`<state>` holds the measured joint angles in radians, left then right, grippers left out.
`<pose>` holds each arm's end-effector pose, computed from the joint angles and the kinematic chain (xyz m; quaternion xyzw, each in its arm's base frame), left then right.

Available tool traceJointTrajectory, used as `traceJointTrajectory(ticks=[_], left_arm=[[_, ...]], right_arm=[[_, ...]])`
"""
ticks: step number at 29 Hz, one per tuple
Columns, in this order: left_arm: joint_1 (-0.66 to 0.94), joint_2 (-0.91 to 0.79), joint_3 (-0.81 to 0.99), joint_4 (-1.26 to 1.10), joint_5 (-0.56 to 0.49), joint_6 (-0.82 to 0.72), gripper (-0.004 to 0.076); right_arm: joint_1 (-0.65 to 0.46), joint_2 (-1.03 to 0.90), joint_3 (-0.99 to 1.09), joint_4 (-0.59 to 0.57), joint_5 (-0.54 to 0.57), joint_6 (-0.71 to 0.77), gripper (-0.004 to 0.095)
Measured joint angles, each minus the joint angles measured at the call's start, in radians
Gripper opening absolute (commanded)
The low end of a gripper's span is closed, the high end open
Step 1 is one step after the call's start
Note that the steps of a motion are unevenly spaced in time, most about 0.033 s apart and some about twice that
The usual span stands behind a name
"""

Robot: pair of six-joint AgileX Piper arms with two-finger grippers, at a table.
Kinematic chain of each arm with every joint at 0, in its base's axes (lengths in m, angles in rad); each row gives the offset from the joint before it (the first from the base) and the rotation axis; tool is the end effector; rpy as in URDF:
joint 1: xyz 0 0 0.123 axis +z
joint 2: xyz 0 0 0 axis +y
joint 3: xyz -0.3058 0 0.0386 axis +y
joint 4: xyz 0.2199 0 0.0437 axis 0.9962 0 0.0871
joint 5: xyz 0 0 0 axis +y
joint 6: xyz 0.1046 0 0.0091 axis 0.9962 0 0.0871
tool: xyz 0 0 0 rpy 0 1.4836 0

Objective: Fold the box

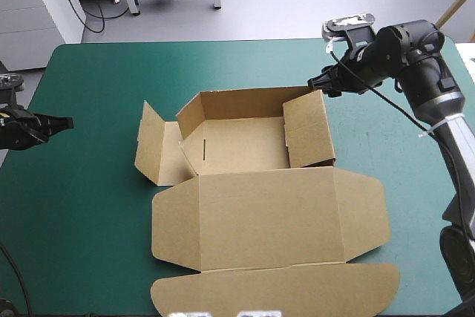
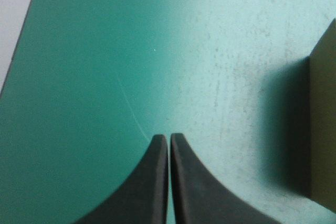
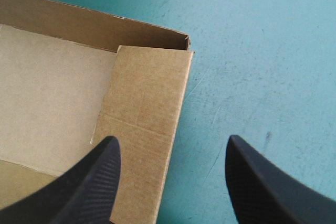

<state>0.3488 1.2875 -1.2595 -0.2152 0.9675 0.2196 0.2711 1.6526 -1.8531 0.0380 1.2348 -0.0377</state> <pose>0.2291 0.0637 0.3841 -0.0895 0.9363 -0.0086 0.3394 0.3184 0.0924 0.4261 -0.1459 0.9403 0.0546 0.3025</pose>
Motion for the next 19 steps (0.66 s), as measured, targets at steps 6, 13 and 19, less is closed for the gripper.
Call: traceJointTrajectory(ticks=[6, 13, 19], left_arm=[[0.015, 0.01, 0.0, -0.085, 0.045, 0.044, -0.0001], [0.016, 0.012, 0.0, -0.101, 0.064, 0.05, -0.0001], [0.016, 0.012, 0.0, -0.104, 0.079, 0.052, -0.0001]], right_arm=[[0.0, 0.069, 0.073, 0.0, 0.0, 0.01, 0.0553], [0.0, 0.221, 0.098, 0.042, -0.008, 0.014, 0.0553], [0.0, 0.286, 0.098, 0.077, -0.015, 0.014, 0.0553]])
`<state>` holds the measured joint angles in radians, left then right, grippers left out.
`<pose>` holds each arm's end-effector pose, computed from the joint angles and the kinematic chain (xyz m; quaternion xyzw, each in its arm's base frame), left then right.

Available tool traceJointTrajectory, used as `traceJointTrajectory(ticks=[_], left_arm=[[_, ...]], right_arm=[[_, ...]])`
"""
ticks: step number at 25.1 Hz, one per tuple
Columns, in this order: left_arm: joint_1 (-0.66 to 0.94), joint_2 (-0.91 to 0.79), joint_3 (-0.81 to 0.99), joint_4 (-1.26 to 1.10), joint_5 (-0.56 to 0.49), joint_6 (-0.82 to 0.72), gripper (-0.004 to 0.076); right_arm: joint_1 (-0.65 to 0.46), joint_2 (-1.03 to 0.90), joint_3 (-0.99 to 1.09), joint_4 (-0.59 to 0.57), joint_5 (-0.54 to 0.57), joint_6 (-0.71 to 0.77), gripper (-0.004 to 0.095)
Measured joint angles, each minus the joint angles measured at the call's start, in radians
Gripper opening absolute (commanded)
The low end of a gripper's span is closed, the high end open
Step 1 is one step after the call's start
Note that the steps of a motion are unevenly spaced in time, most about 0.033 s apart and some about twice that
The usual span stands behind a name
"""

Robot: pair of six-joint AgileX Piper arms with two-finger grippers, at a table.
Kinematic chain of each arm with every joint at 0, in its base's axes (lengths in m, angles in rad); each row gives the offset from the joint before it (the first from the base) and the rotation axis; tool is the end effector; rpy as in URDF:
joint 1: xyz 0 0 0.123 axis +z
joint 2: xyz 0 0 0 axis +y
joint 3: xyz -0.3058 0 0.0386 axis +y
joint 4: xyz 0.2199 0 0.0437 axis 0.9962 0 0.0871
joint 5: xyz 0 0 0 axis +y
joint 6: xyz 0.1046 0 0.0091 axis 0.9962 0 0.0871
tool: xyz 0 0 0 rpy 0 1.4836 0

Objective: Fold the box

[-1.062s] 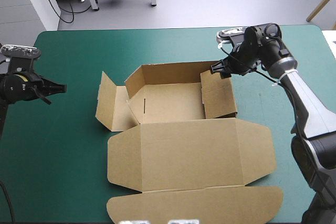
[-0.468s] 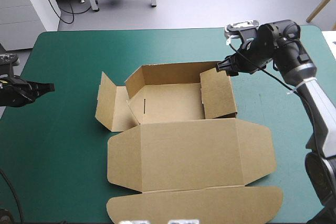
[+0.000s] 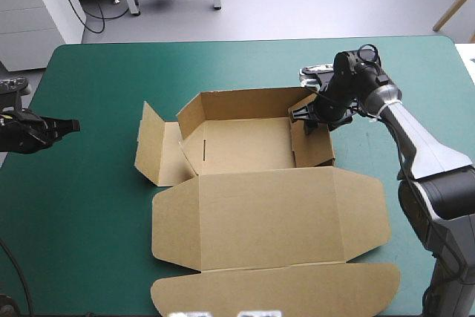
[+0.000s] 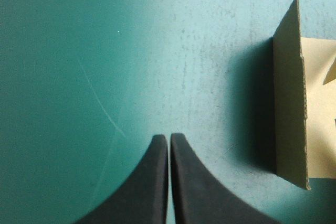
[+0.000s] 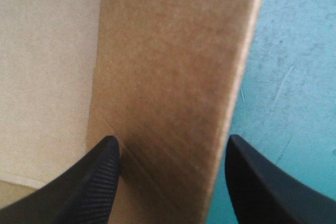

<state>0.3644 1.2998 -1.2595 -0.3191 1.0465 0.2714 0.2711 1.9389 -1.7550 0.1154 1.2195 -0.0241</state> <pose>0.2282 0.0565 0.3790 -0.0816 0.9445 -0.0597 0.3125 0.3792 0.1172 0.2962 -0.1330 0.9814 0.0714 0.1188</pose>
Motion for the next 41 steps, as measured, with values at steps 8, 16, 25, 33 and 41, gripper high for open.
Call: traceJointTrajectory(ticks=[8, 16, 25, 33, 41], left_arm=[[0.0, 0.0, 0.0, -0.001, 0.007, 0.0, 0.0], [0.0, 0.018, 0.0, -0.001, 0.032, 0.0, 0.0475], [0.0, 0.107, 0.0, -0.089, 0.078, -0.042, 0.0619], [0.0, 0.159, 0.0, -0.142, 0.067, -0.041, 0.0619], [0.0, 0.176, 0.0, -0.399, 0.08, 0.1, 0.0619]], right_arm=[[0.0, 0.046, 0.0, 0.004, -0.004, -0.001, -0.0009], [0.0, 0.046, 0.0, 0.003, -0.008, -0.017, -0.0019], [-0.021, -0.035, 0.005, 0.003, -0.008, -0.019, -0.0019], [-0.14, -0.185, 0.005, 0.153, -0.003, -0.076, -0.0019], [-0.196, -0.267, 0.005, 0.311, 0.005, -0.131, -0.0019]])
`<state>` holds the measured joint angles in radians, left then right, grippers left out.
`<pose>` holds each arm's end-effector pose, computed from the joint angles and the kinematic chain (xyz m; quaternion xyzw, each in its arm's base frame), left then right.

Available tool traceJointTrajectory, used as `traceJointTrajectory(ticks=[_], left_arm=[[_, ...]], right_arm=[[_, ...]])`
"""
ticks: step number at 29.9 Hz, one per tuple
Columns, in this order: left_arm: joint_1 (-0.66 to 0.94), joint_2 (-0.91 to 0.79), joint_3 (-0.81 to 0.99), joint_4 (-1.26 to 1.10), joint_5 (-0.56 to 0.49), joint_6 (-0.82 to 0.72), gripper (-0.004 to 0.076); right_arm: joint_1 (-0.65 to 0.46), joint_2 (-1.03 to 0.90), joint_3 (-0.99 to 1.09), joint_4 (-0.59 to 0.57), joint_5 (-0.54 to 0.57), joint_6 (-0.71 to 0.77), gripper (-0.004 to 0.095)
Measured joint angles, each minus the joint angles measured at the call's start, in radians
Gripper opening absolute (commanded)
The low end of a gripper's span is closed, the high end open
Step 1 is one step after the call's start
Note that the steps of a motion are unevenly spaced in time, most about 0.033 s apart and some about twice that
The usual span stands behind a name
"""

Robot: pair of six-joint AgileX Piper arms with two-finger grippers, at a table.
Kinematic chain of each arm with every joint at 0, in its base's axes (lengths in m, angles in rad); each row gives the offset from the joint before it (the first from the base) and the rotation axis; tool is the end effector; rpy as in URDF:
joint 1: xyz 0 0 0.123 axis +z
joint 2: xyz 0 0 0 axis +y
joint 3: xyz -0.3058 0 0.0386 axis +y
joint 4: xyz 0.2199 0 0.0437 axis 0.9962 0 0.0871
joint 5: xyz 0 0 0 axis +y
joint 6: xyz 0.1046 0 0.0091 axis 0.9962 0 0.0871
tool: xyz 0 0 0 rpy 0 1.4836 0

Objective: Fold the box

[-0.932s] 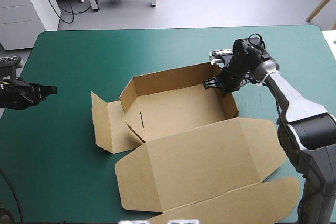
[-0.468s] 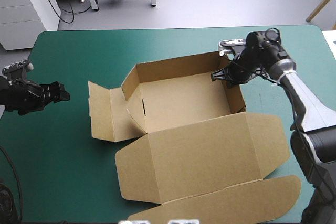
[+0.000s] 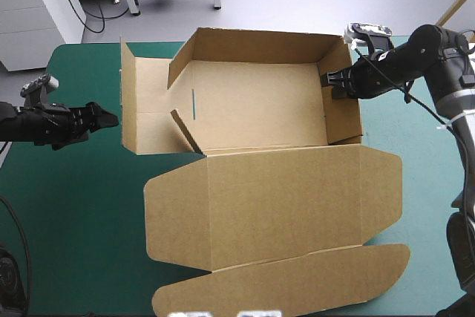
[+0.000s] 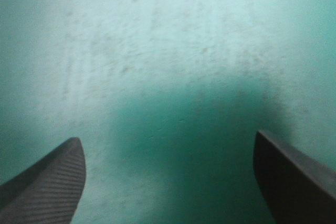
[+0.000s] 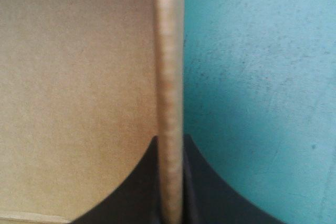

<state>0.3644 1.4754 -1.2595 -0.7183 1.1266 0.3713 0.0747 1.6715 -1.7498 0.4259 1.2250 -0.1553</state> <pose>0.2736 0.0376 0.3501 -0.0961 0.9249 -0.2617 0.2585 0.3309 0.0657 0.4013 -0.0896 0.9416 0.2004 0.2554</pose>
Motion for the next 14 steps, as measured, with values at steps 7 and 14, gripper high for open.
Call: traceJointTrajectory(ticks=[7, 14], left_arm=[[0.0, 0.0, 0.0, -0.242, 0.085, 0.15, 0.0619], [-0.005, -0.013, 0.0, -0.265, 0.088, 0.173, 0.0619]], right_arm=[[0.075, 0.006, 0.0, 0.014, -0.071, 0.001, -0.0019], [0.139, 0.072, 0.001, 0.009, -0.159, 0.04, -0.0018]])
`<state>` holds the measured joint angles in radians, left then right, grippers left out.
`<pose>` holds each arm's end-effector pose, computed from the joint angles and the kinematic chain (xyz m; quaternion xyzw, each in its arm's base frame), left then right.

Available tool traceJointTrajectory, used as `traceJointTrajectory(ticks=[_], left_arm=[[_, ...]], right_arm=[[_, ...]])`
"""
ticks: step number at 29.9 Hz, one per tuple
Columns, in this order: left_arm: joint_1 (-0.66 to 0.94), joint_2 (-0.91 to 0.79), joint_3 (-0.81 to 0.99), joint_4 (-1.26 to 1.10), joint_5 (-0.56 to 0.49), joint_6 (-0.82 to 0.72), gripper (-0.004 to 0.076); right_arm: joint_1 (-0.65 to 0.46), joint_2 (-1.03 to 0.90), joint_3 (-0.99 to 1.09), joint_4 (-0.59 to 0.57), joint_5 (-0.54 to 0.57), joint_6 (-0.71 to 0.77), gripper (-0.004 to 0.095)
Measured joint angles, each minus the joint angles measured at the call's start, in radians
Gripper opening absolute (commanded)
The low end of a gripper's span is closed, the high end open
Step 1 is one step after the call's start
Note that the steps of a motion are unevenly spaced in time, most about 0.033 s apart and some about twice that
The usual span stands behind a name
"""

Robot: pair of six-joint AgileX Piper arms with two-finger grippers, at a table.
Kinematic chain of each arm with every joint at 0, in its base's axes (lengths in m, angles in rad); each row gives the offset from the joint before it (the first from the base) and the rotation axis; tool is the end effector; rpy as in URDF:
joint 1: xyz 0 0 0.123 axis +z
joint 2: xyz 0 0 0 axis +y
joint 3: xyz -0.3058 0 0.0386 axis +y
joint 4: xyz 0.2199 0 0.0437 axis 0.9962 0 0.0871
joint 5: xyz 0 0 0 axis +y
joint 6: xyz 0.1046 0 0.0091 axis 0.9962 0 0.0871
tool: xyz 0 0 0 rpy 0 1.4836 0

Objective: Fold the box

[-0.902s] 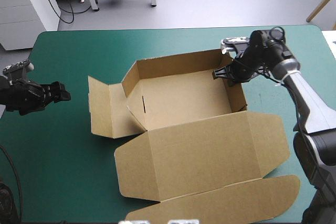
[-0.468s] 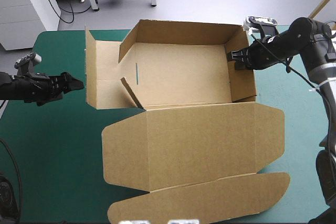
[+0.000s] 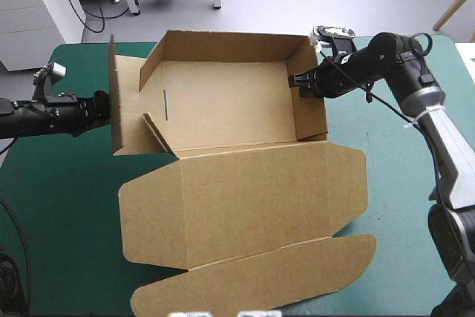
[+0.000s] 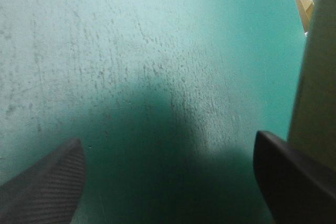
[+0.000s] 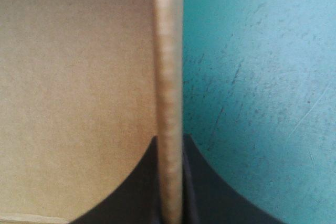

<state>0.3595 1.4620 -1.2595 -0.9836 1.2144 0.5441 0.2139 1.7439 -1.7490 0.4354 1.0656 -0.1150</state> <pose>0.2717 0.0146 0.3714 -0.0292 0.8815 -0.3668 0.2958 0.3520 0.1161 0.3841 -0.1091 0.9278 0.2253 0.2766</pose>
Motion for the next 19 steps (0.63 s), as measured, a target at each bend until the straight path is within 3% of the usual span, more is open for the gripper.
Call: traceJointTrajectory(ticks=[11, 19], left_arm=[[-0.102, -0.053, 0.0, 0.0, 0.007, 0.001, 0.0619], [-0.121, -0.069, 0.0, 0.003, 0.003, 0.001, 0.0619]], right_arm=[[0.116, 0.097, 0.001, -0.011, -0.086, 0.029, -0.0018], [0.133, 0.135, 0.002, -0.029, -0.11, 0.051, -0.0018]])
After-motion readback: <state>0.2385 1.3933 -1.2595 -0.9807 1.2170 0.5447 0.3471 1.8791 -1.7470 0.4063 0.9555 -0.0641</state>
